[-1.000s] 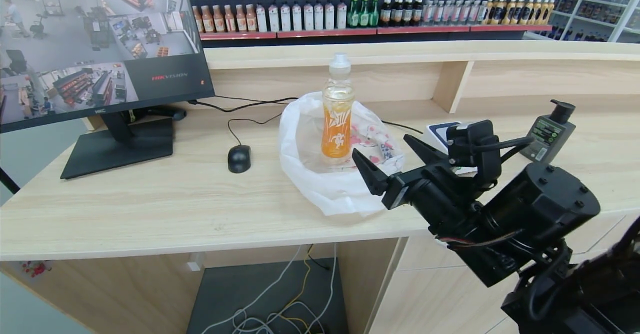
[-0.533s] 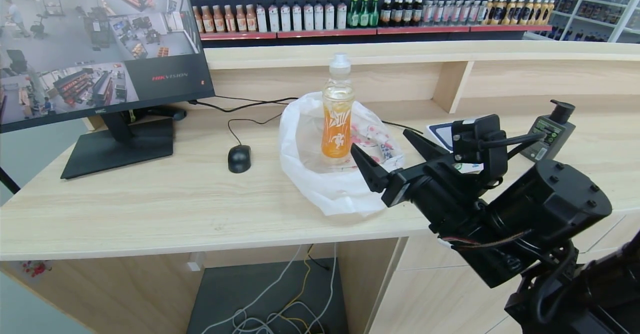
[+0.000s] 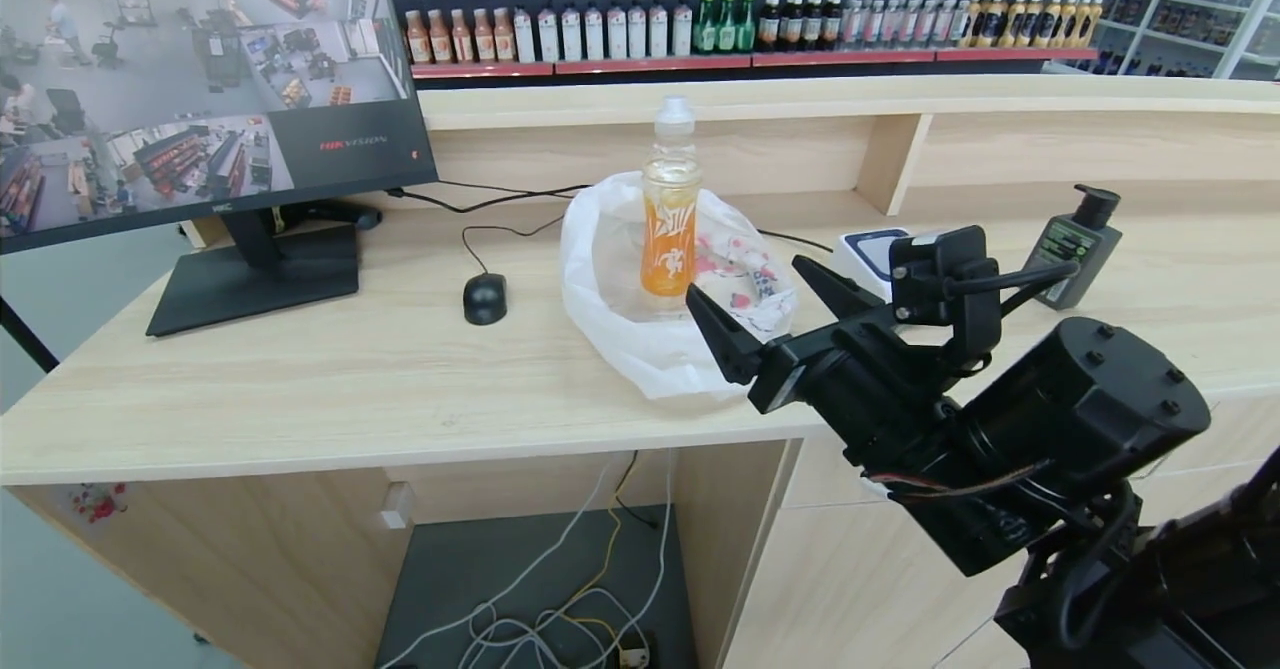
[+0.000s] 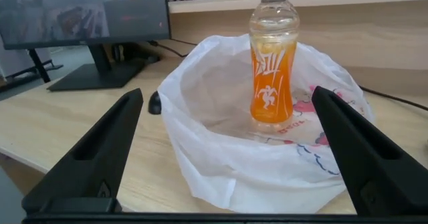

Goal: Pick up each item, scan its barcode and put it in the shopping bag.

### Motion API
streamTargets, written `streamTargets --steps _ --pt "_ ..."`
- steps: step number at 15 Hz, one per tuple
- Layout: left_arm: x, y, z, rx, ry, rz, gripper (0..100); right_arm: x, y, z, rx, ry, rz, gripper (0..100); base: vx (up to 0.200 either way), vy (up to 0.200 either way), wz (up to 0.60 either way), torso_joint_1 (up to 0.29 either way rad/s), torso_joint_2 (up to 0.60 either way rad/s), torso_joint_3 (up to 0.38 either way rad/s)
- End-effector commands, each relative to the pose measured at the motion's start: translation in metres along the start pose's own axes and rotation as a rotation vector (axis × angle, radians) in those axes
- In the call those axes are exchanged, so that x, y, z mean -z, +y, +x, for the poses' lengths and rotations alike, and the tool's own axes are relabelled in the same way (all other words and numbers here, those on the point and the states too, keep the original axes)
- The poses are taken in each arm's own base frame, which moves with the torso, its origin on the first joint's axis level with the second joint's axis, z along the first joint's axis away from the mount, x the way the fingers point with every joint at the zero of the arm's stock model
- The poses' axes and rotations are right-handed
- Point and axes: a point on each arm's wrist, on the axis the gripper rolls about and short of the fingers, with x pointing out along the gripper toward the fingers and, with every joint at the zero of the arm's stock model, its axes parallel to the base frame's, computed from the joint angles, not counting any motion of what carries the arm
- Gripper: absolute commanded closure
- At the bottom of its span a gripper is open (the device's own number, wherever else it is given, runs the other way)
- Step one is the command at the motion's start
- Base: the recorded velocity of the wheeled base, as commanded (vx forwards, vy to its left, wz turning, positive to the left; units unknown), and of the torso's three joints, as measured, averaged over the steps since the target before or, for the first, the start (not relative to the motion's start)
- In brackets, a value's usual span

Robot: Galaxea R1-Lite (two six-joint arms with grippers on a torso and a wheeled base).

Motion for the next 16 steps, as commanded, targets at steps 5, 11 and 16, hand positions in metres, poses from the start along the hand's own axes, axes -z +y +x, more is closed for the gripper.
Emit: streamTargets --steps 5,11,16 --pt "0.0000 0.0000 0.0000 -0.001 0.000 -0.004 0 -0.0016 -0.0007 -0.0004 0.006 -0.005 0.000 0 0.000 -0.200 0.00 0.009 0.00 0.002" --pt "0.0000 0.0000 0.0000 -0.001 0.000 -0.006 0 -0.0068 -0.0015 -0.0030 0.007 -0.015 0.002 0 0.000 -0.200 0.00 0.002 0.00 0.002" --pt "0.0000 0.0000 0.0000 -0.001 0.000 -0.008 0 -0.0078 -0.0021 -0.0031 0.012 -0.018 0.002 0 0.000 -0.200 0.00 -0.001 0.00 0.000"
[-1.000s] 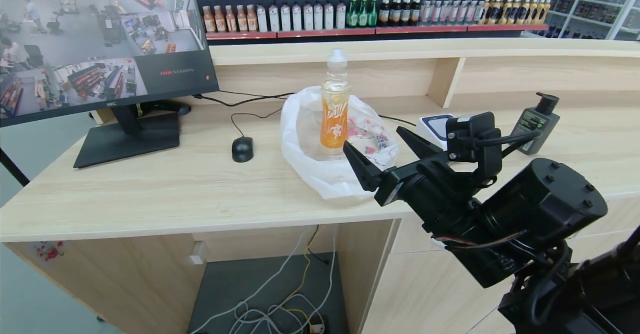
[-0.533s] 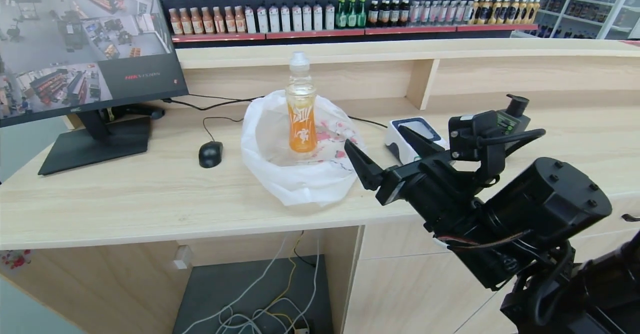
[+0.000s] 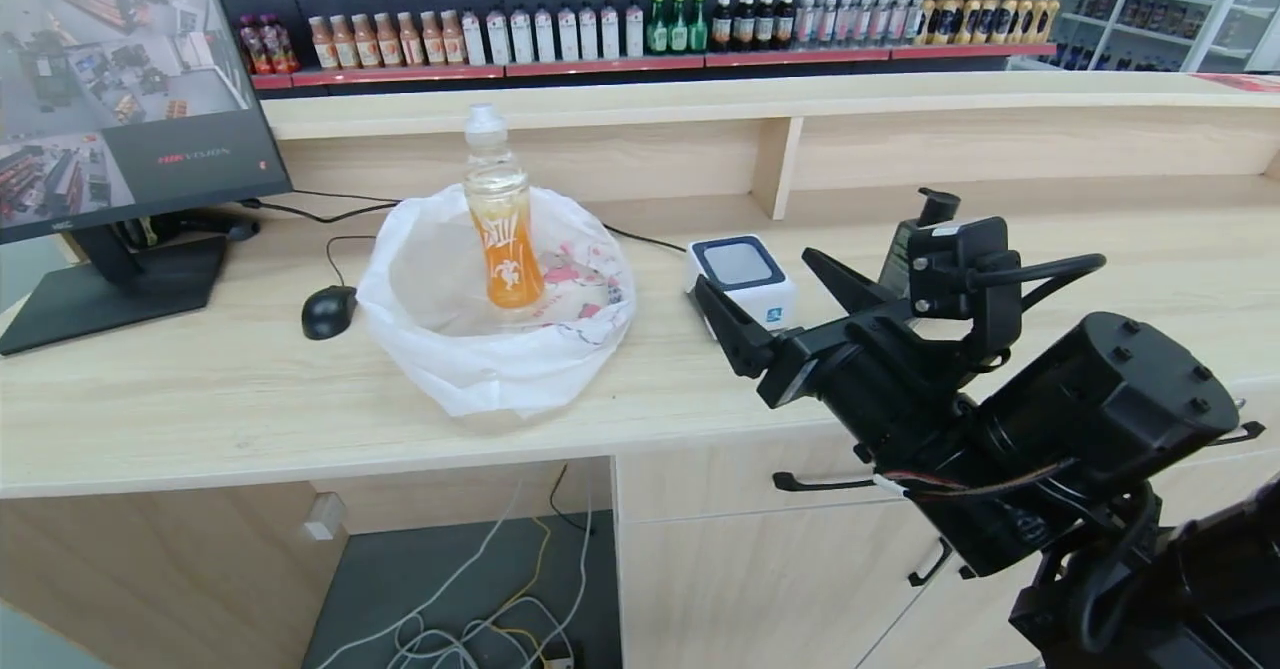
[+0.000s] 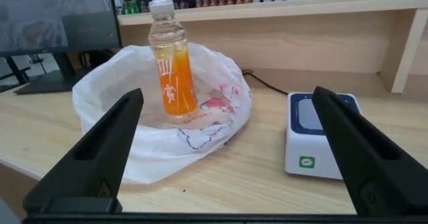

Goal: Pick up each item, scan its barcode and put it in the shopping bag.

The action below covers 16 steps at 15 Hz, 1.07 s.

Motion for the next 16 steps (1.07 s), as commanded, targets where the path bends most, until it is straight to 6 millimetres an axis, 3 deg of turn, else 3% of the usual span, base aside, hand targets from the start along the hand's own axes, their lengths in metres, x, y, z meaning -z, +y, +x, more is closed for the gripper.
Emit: streamTargets --steps 1,16 --pt "0.000 0.000 0.000 -0.001 0.000 -0.001 0 -0.005 -0.006 0.000 0.026 -0.014 -0.002 0 0.000 -0.200 0.00 0.002 0.00 0.002" --pt "0.000 0.000 0.000 -0.001 0.000 0.001 0 -0.001 -0.022 -0.016 0.071 0.037 -0.025 0 0.000 -0.187 0.00 0.001 0.00 0.002"
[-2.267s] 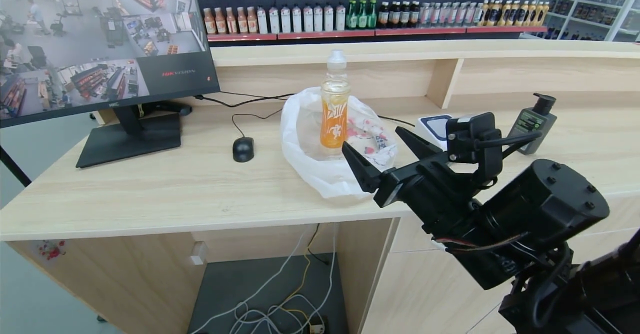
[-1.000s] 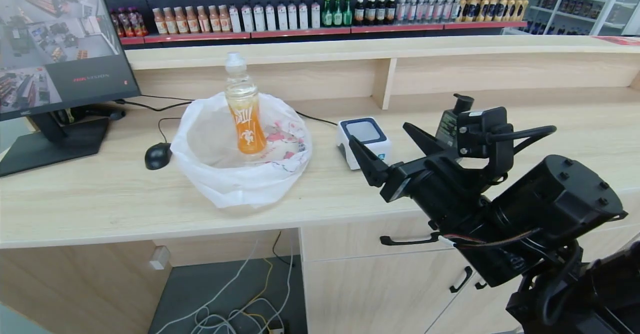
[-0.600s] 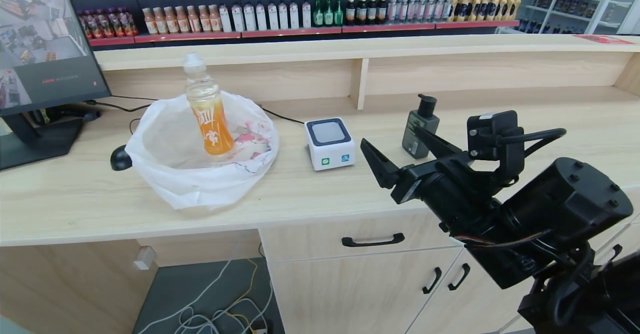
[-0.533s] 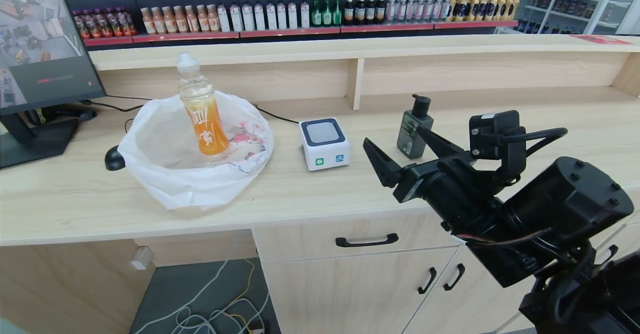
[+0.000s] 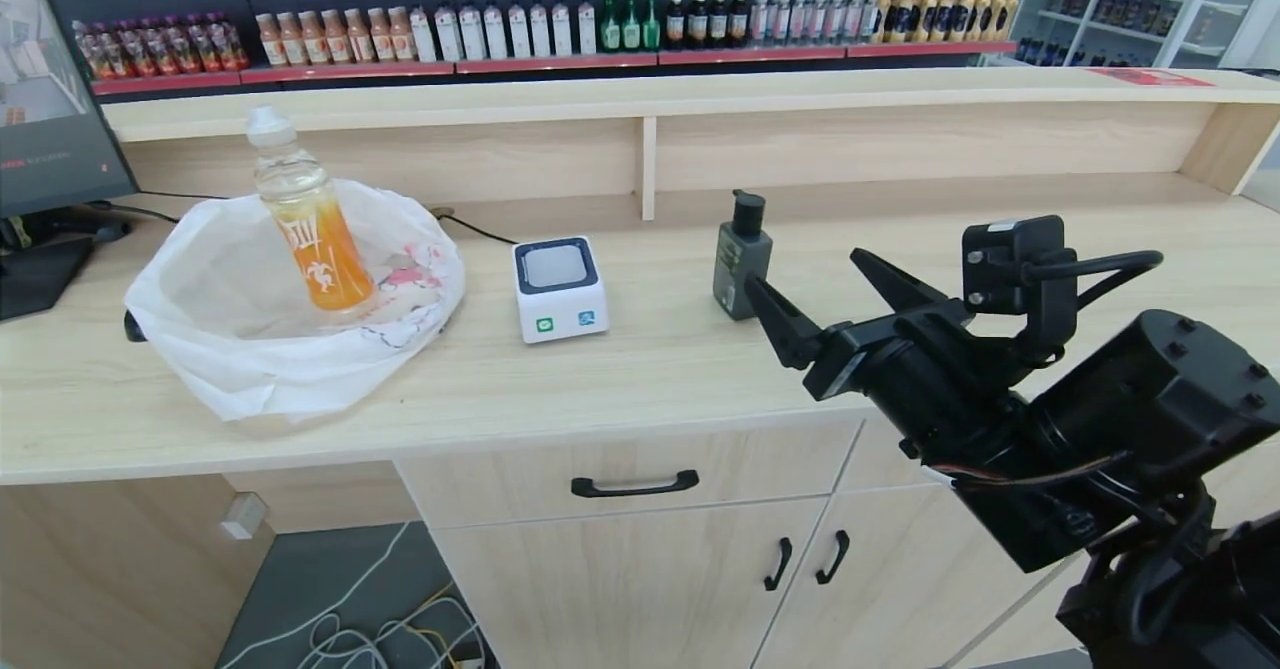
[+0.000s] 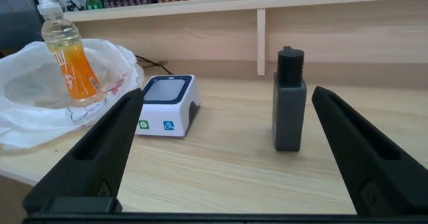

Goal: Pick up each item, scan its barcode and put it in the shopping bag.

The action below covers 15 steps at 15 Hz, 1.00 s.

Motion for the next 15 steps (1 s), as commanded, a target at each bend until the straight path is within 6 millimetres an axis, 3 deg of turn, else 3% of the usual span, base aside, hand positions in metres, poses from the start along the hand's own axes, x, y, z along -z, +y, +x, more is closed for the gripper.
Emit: streamTargets --steps 1,10,15 --pt "0.000 0.000 0.000 -0.001 -0.001 0.000 0 0.008 0.000 -0.009 -0.010 0.048 -0.008 0 0.000 0.000 0.00 0.000 0.00 0.000" --pt "0.000 0.000 0.000 -0.001 -0.001 0.003 0 0.005 0.007 0.000 -0.015 0.016 0.013 0 0.000 0.000 0.00 0.000 0.00 0.000" --pt "0.000 0.000 0.000 -0.001 -0.001 0.003 0 0.007 0.013 0.032 -0.018 0.068 -0.004 0 0.000 0.000 0.00 0.000 0.00 0.000"
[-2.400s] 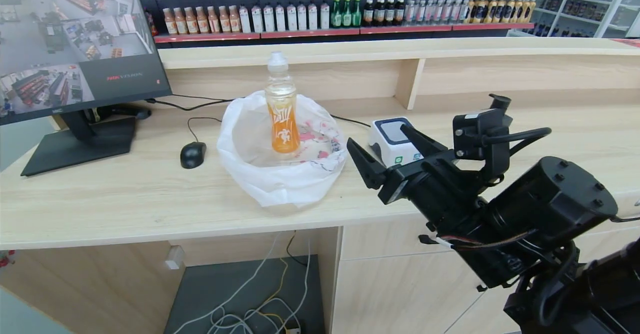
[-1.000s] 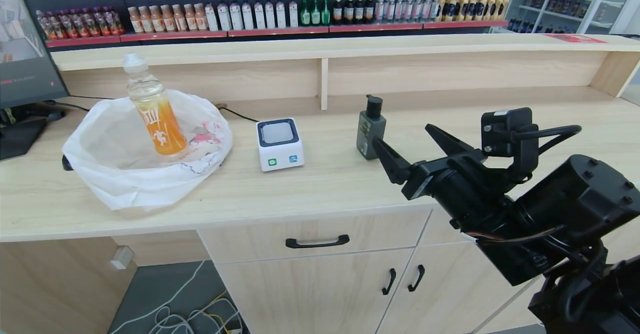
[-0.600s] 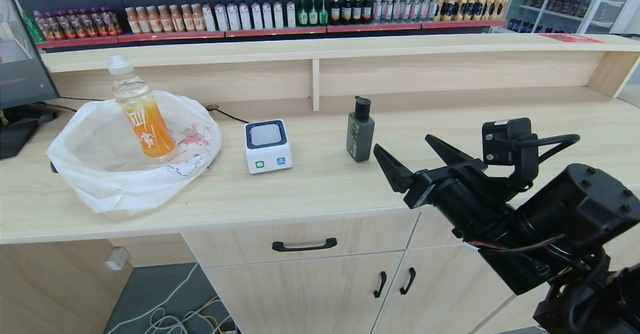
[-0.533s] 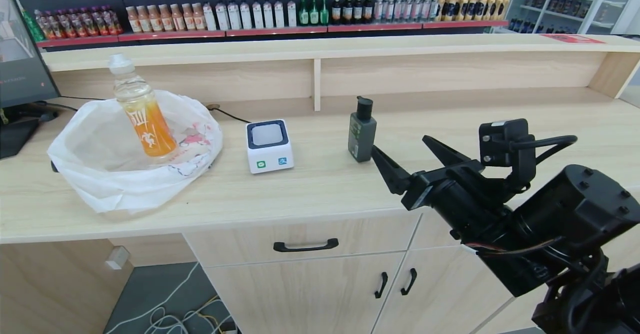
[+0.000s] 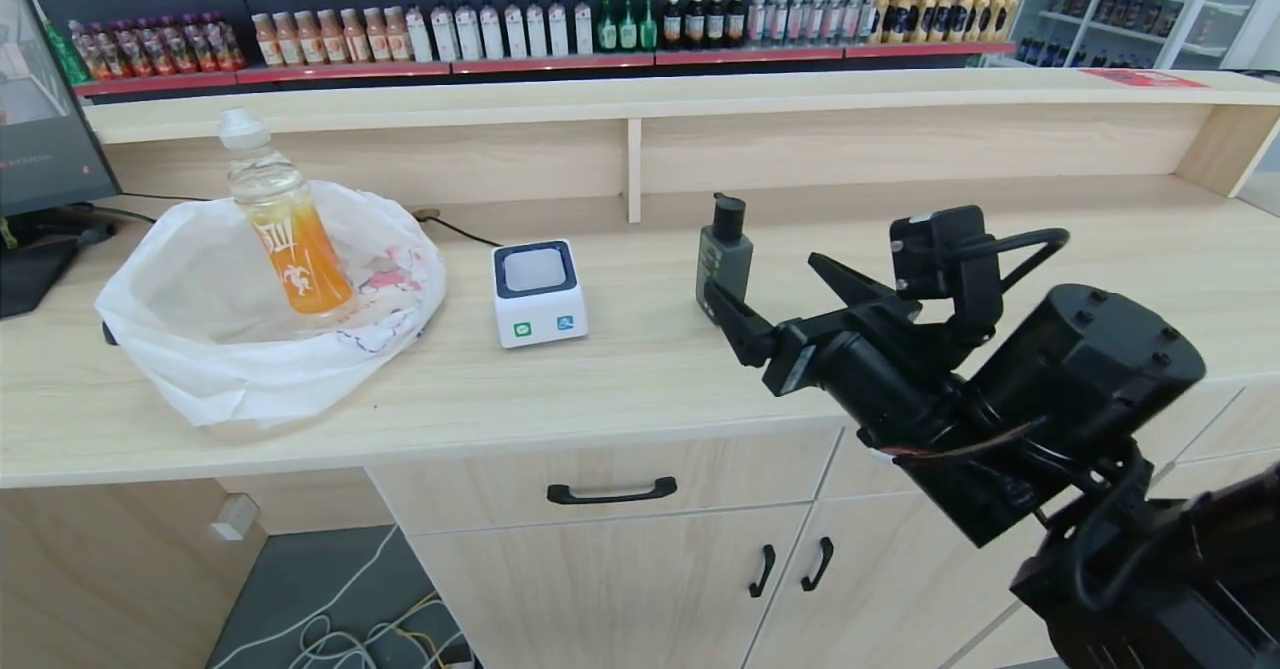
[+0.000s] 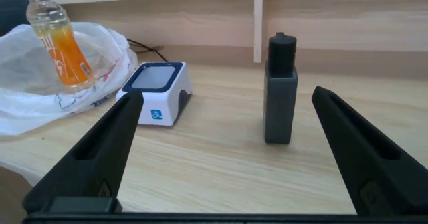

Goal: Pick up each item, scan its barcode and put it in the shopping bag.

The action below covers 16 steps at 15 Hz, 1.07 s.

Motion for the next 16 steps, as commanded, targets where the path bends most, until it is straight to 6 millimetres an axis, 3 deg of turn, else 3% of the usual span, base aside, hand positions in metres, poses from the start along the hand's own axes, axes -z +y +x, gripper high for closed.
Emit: streamTargets --steps 1,3,9,16 --pt "0.000 0.000 0.000 -0.001 0.000 -0.001 0 -0.007 -0.001 0.024 0.017 0.010 -0.009 0 0.000 0.000 0.00 0.000 0.00 0.000" --pt "0.000 0.000 0.000 -0.001 0.000 -0.001 0 -0.015 -0.003 0.040 0.026 0.044 -0.019 0 0.000 0.000 0.00 0.000 0.00 0.000" --pt "0.000 0.000 0.000 -0.001 0.000 -0.001 0 0.004 -0.024 0.077 0.086 0.085 -0.054 0 0.000 0.000 0.00 0.000 0.00 0.000" --pt "0.000 0.000 0.000 -0.001 0.000 -0.001 0 0.028 -0.033 0.098 0.094 0.105 -0.062 0 0.000 0.000 0.00 0.000 0.00 0.000"
